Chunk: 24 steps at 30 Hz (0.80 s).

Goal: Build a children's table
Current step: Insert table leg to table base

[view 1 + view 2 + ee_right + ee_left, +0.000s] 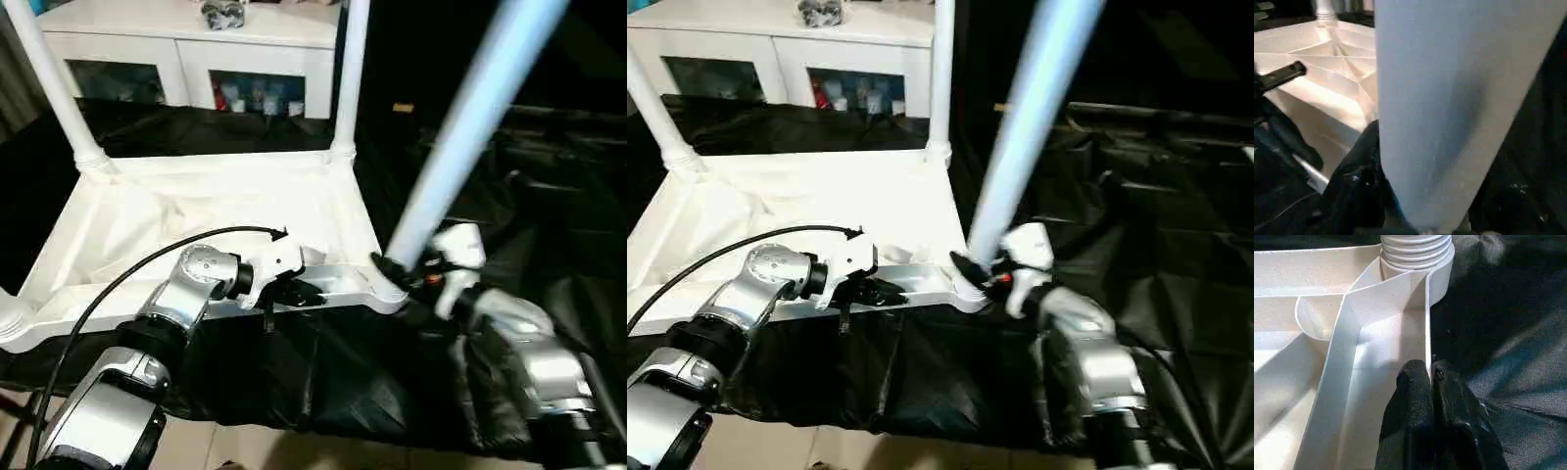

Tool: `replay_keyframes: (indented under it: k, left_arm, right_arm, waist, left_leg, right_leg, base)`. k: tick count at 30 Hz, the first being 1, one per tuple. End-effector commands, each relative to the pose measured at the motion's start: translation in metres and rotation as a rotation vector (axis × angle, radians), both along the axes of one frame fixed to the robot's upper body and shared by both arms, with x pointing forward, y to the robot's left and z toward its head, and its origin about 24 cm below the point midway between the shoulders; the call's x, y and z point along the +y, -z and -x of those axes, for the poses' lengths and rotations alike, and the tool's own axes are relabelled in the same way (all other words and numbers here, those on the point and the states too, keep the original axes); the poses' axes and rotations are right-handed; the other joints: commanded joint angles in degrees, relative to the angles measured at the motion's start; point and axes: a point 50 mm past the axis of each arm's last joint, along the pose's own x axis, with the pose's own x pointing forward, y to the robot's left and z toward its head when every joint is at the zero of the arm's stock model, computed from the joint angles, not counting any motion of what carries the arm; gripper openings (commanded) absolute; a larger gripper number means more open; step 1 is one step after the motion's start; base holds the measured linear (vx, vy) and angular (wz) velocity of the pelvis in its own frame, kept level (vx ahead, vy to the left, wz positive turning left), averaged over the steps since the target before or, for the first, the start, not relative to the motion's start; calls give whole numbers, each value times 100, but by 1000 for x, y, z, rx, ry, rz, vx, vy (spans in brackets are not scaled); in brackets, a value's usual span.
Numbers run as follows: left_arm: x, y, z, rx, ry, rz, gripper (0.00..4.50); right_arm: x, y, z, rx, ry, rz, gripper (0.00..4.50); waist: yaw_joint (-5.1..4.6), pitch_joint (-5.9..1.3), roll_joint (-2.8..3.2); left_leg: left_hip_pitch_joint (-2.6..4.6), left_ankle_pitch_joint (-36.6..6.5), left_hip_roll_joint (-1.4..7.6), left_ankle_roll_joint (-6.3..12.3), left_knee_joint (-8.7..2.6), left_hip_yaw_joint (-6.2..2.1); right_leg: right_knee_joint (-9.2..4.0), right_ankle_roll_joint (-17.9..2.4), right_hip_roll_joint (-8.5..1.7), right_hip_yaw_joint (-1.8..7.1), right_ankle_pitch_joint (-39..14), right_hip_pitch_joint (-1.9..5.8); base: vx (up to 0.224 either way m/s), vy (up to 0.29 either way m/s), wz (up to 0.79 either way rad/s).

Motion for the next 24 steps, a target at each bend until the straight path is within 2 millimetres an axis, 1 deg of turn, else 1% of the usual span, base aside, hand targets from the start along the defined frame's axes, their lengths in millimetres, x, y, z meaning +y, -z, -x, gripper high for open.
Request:
replay_keyframes:
  k: [1,2,3,4,5,6,7,8,9,10,11,12,13,14,15,16,17,18,19,20,22,23,24]
  left_arm:
    - [1,-6,-6,-35,-32,-4,0]
    - [1,-6,-6,-35,-32,-4,0]
    - [0,-5,-6,-34,-32,-4,0]
    - [0,-5,-6,-34,-32,-3,0]
    - [0,-5,-6,-33,-31,-2,0]
    - [-2,-6,-5,-29,-15,2,0]
    - [-2,-6,-5,-29,-15,2,0]
    - [-3,-7,-5,-31,2,3,0]
    - [-3,-7,-5,-31,2,3,0]
    - [-4,-7,-5,-31,15,1,0]
    - [-3,-9,-5,-34,27,-4,0]
    - [-3,-9,-5,-36,33,-6,0]
    - [-3,-10,-5,-37,42,-8,0]
    - [-3,-12,-6,-35,49,-9,0]
    - [-2,-13,-6,-36,57,-14,0]
    - [-2,-14,-6,-38,64,-20,0]
    - [-1,-15,-7,-40,70,-25,0]
    - [1,-17,-7,-46,78,-33,0]
    - [2,-18,-7,-46,79,-34,0]
    - [4,-21,-9,-50,81,-38,0]
    - [6,-24,-9,-62,83,-46,0]
    - [8,-26,-10,-69,82,-49,0]
    - [9,-27,-11,-74,82,-50,0]
  right_arm:
    - [6,41,13,184,-13,58,188]
    - [9,48,8,194,-9,58,188]
    - [10,49,6,197,-7,57,188]
    - [10,52,3,202,0,51,188]
    - [11,55,0,207,7,51,188]
    - [10,59,-9,222,13,55,188]
    - [10,59,-9,222,13,55,188]
    - [7,60,-15,233,8,60,188]
    - [7,60,-15,233,8,60,188]
    - [5,60,-19,240,-1,64,188]
    - [4,61,-21,247,-15,63,188]
    - [4,62,-21,251,-24,61,188]
    - [4,63,-21,257,-37,61,188]
    - [3,64,-21,263,-59,62,188]
    - [2,65,-20,271,-79,62,188]
    - [0,66,-19,277,-96,66,188]
    - [-5,67,-19,281,-113,87,188]
    - [-12,69,-17,290,-140,115,188]
    - [-13,69,-17,290,-143,120,188]
    - [-19,71,-16,293,-150,136,188]
    - [-25,72,-14,294,-154,140,188]
    - [-29,72,-12,290,-161,142,188]
    - [-32,72,-11,286,-166,143,188]
  waist:
    - [-41,-246,37]
    - [-74,-253,58]
    - [-99,-249,78]
    - [-144,-228,88]
    - [-202,-213,119]
    - [-286,-189,160]
    - [-340,-151,183]
    - [-369,-99,302]
    - [-369,-99,302]
    - [83,-92,327]
    - [-14,-220,5]
    - [-28,-284,-214]
    - [39,-223,-184]
    - [130,-234,-88]
    - [197,-293,75]
    - [66,-302,58]
    - [65,-322,137]
    - [33,-324,125]
    - [33,-324,125]
    - [44,-309,102]
    - [52,-290,88]
    - [57,-272,75]
    - [65,-278,83]
  left_leg:
    - [112,-2981,102,-171,-483,-175]
    - [100,-3110,108,-192,-495,-205]
    - [101,-3211,111,-208,-504,-228]
    - [77,-3372,106,-227,-525,-264]
    - [152,-3714,119,-241,-526,-291]
    - [234,-4159,145,-264,-541,-324]
    - [227,-4437,167,-293,-592,-369]
    - [29,-5142,312,-404,-893,-434]
    - [29,-5142,312,-404,-893,-434]
    - [-360,-5523,418,-294,-1387,-126]
    - [199,-4404,182,-290,-907,-57]
    - [447,-3388,-26,-267,-278,-107]
    - [297,-1528,-50,62,388,-224]
    - [-335,-675,37,7,-54,-378]
    - [-227,-783,108,-98,-299,-378]
    - [-39,-1463,160,-182,-360,-324]
    - [55,-2013,146,-184,-382,-281]
    - [36,-2176,146,-148,-404,-256]
    - [36,-2176,146,-148,-404,-256]
    - [48,-2304,150,-104,-416,-228]
    - [48,-2340,149,-75,-425,-222]
    - [49,-2297,149,-53,-438,-217]
    - [58,-2243,159,-21,-448,-215]
  right_leg:
    - [-658,-547,-303,114,-3712,94]
    - [-662,-529,-321,81,-3724,111]
    - [-674,-524,-323,51,-3727,119]
    - [-710,-470,-311,-6,-3772,150]
    - [-764,-459,-306,-78,-3811,118]
    - [-809,-465,-290,-212,-3734,121]
    - [-816,-437,-247,-316,-3668,167]
    - [-389,-510,-144,-396,-2854,477]
    - [-389,-510,-144,-396,-2854,477]
    - [650,-531,25,-176,-1092,732]
    - [226,-379,-166,242,-2786,296]
    - [-407,-477,-406,298,-4087,-95]
    - [-878,-480,-953,489,-5906,-41]
    - [-486,-538,-813,364,-4782,526]
    - [-412,-629,-578,259,-3841,432]
    - [-276,-992,-306,192,-2416,241]
    - [-254,-1358,-283,176,-1946,249]
    - [-255,-1521,-285,152,-1748,291]
    - [-255,-1521,-285,152,-1748,291]
    - [-301,-1479,-302,151,-1942,284]
    - [-329,-1427,-324,158,-2125,286]
    - [-348,-1399,-325,163,-2146,286]
    - [-344,-1410,-320,171,-2042,293]
  base:
    - [0,0,0]
    - [0,0,0]
    - [-38,29,-18]
    - [0,0,0]
    - [0,0,0]
    - [-53,29,-10]
    - [-68,35,-11]
    - [-68,35,-11]
    - [-110,25,-12]
    - [0,0,0]
    - [0,0,0]
    - [40,-111,-2]
    - [80,-43,-47]
    - [80,-43,-47]
    - [61,11,-32]
    - [0,0,0]
    - [0,0,0]
    - [0,0,0]
    - [0,0,0]
    - [0,0,0]
    - [0,0,0]
    - [0,0,0]
    - [0,0,0]
